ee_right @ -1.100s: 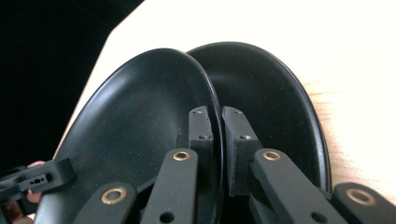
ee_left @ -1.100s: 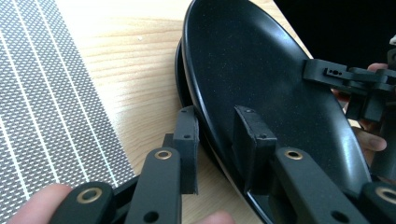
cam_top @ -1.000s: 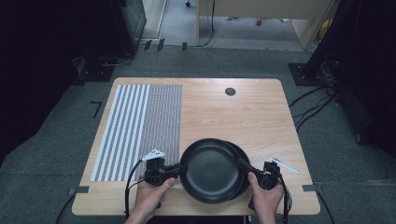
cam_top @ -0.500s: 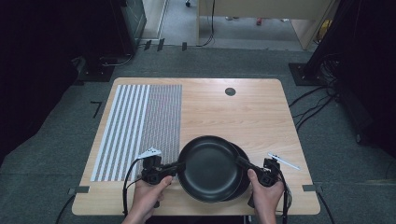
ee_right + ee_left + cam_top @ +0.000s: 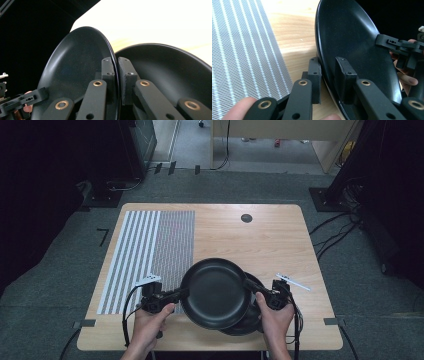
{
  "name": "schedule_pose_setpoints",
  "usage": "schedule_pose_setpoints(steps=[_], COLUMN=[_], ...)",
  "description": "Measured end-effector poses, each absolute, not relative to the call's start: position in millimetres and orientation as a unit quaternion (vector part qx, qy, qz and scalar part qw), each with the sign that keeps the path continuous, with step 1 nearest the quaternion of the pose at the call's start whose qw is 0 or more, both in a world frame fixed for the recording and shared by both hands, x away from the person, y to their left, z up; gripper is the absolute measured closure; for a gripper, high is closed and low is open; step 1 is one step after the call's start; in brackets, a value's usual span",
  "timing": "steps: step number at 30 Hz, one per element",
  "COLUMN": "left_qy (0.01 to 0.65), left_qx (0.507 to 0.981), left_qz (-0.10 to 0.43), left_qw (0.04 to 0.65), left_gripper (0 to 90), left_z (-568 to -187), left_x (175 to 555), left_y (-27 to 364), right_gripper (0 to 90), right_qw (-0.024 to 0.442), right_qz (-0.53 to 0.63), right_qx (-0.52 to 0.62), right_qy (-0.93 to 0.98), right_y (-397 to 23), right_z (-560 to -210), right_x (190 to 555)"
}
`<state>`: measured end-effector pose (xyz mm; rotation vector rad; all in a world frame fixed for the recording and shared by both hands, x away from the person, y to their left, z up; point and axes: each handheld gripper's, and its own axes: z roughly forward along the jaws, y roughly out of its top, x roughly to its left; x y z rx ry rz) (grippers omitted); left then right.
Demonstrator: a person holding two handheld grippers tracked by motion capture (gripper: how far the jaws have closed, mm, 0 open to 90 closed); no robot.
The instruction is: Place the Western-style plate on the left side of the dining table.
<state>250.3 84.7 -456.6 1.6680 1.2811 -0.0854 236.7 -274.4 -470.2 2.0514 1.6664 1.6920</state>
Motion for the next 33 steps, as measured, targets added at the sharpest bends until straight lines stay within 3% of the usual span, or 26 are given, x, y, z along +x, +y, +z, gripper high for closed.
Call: schedule_pose_setpoints(steps=[33], left_qy=[0.594], left_qx=[0.620], left_qz=[0.003], left_qw=[0.513], left_gripper=[76.3], left_z=[-448.4], left_x=[274.9], left_y=[179.7], right_gripper=[84.7], right_qw=[-0.050], right_qz=[0.525], right_qx=[0.615], right_qy=[0.586], right_y=[-174.3], right_z=[-450.7], right_x=[323.6])
